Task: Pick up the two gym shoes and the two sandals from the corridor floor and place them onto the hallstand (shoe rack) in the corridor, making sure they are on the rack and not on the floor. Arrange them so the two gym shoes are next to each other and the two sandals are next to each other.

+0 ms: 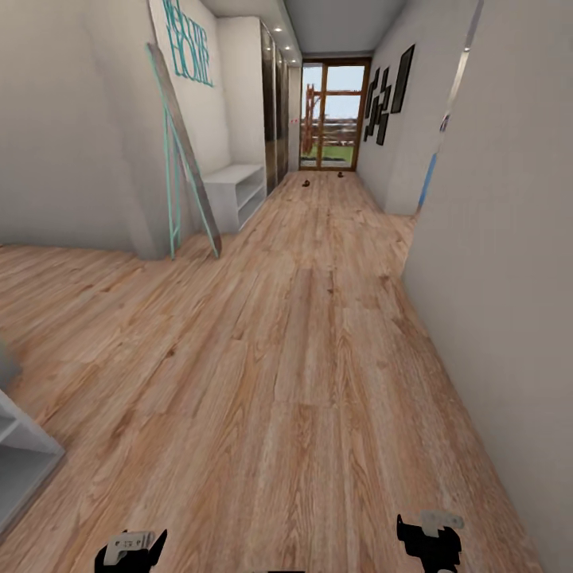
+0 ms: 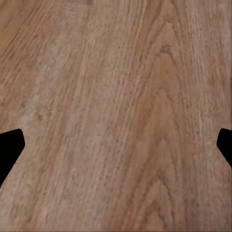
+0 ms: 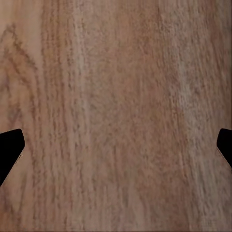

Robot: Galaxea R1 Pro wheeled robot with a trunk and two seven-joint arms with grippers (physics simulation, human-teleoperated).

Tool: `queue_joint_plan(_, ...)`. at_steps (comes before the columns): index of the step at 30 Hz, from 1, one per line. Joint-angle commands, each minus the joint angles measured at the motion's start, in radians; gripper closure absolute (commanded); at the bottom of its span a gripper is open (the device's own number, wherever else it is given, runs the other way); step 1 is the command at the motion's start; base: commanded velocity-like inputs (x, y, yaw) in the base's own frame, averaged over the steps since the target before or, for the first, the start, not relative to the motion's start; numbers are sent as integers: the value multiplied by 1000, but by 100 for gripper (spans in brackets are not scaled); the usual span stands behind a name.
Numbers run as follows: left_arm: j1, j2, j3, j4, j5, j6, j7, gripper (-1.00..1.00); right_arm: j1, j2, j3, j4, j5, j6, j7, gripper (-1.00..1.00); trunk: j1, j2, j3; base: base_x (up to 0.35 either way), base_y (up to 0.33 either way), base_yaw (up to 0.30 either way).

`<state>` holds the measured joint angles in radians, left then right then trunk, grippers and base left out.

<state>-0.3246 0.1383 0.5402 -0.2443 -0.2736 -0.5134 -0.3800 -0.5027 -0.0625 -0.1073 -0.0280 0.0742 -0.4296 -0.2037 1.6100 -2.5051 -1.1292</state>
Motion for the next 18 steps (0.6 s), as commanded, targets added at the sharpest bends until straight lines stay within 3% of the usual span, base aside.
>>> queue_joint_plan(1, -1, 0, 9, 0, -8, -4, -5, -100, -1, 0, -8, 1, 8, -3, -2, -100, 0, 0, -1, 323, 0, -107)
queue_joint_plan(18, -1, 0, 16, 0, -6, -1, 2, -100, -1, 1, -2, 2, 29, -4, 0, -100, 0, 0, -1, 336, 0, -21)
